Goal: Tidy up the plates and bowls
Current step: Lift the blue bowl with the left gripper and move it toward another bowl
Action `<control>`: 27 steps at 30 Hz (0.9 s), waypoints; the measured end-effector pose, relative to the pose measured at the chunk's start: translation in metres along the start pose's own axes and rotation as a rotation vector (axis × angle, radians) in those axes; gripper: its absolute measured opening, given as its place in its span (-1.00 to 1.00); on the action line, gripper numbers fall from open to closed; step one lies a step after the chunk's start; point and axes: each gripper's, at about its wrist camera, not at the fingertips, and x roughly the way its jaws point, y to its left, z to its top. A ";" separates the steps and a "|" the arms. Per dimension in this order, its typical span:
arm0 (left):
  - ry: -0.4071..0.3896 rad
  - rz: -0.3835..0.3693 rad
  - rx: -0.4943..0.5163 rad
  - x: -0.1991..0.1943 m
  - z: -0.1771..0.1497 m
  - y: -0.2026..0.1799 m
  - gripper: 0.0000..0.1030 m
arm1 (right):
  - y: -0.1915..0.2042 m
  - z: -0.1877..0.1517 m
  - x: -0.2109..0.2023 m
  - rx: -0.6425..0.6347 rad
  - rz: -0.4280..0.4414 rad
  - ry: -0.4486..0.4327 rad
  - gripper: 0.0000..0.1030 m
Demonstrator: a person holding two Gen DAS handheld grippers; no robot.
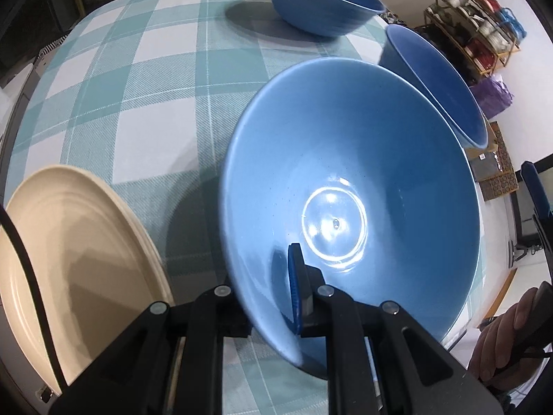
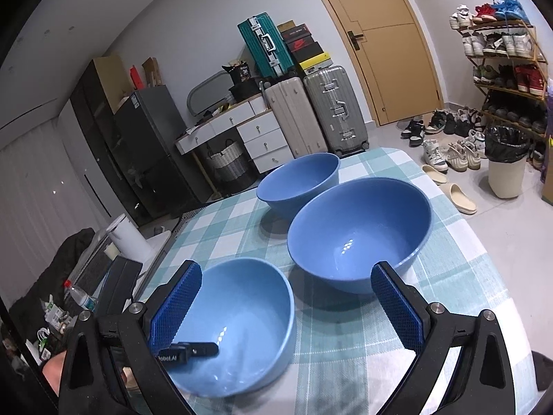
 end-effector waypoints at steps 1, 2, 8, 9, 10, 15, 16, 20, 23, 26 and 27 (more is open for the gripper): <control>0.000 -0.001 0.002 0.000 -0.002 -0.003 -0.74 | 0.000 -0.001 -0.002 0.002 -0.005 0.000 0.94; -0.001 -0.004 0.005 0.000 -0.003 -0.006 -0.74 | 0.000 -0.001 -0.003 0.002 -0.009 0.000 0.94; 0.000 -0.026 0.029 0.002 -0.009 -0.016 -0.74 | 0.001 -0.010 -0.018 0.001 -0.039 0.000 0.94; -0.002 -0.026 0.033 0.002 -0.009 -0.018 -0.74 | 0.000 -0.011 -0.021 0.002 -0.041 0.001 0.94; -0.005 -0.025 0.034 0.003 -0.007 -0.019 -0.74 | 0.000 -0.012 -0.023 0.003 -0.043 0.005 0.94; -0.015 -0.061 0.034 0.011 -0.001 -0.031 -0.74 | -0.003 -0.019 -0.028 0.001 -0.065 0.027 0.94; -0.016 -0.066 0.034 0.011 -0.002 -0.033 -0.74 | -0.004 -0.019 -0.028 0.004 -0.068 0.034 0.94; -0.012 -0.068 0.053 0.016 -0.002 -0.045 -0.74 | -0.004 -0.021 -0.027 0.000 -0.077 0.055 0.94; -0.025 -0.059 0.057 0.014 -0.003 -0.046 -0.74 | -0.005 -0.022 -0.030 -0.005 -0.083 0.057 0.94; -0.043 -0.047 0.064 0.011 -0.005 -0.046 -0.74 | -0.004 -0.023 -0.030 -0.005 -0.085 0.063 0.94; -0.049 -0.040 0.069 0.010 -0.005 -0.046 -0.74 | -0.004 -0.024 -0.030 -0.006 -0.087 0.065 0.94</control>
